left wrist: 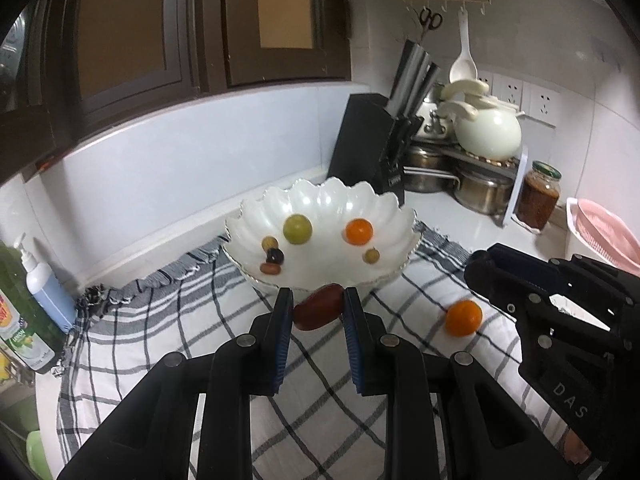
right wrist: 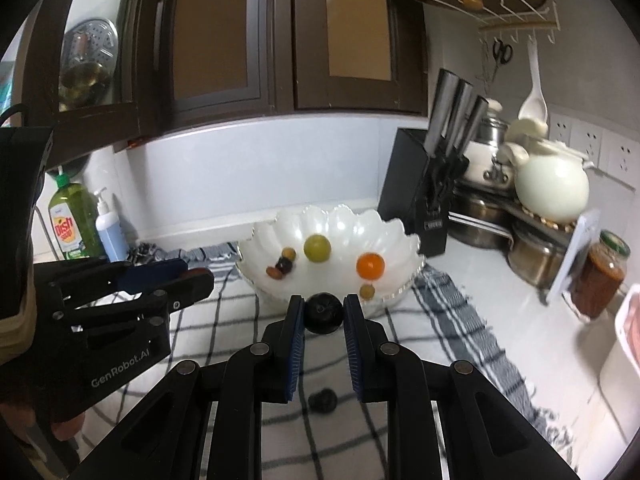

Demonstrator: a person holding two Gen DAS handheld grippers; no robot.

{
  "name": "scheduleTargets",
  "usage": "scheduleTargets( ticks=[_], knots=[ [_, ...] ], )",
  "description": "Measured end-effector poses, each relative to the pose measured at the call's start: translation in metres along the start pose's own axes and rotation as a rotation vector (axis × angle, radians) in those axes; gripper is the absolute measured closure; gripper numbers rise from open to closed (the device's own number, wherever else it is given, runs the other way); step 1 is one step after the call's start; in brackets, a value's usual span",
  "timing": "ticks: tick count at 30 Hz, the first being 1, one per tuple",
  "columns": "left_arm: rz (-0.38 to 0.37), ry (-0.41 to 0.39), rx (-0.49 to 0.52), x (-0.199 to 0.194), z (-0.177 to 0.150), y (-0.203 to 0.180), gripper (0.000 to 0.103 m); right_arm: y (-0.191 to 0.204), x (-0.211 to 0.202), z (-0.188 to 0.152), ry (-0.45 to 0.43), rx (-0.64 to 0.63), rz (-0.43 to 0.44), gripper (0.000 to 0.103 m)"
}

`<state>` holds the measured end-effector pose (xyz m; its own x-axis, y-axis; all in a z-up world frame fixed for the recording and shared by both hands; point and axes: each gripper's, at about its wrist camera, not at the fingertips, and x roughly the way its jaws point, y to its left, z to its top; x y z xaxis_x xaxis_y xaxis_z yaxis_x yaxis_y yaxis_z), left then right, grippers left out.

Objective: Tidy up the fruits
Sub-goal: 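Carry the date and dark plum over the white bowl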

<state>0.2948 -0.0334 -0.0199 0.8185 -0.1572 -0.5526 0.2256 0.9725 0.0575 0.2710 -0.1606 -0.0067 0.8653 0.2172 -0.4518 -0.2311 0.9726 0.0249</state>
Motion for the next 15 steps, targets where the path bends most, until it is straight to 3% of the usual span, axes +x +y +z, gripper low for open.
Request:
scheduleTargets(
  ticks=[15],
  knots=[
    [0.035, -0.039, -0.066, 0.008, 0.038, 0.015, 0.077, -0.013, 0.027, 0.042, -0.04, -0.03, 0.033, 0.082]
  ],
)
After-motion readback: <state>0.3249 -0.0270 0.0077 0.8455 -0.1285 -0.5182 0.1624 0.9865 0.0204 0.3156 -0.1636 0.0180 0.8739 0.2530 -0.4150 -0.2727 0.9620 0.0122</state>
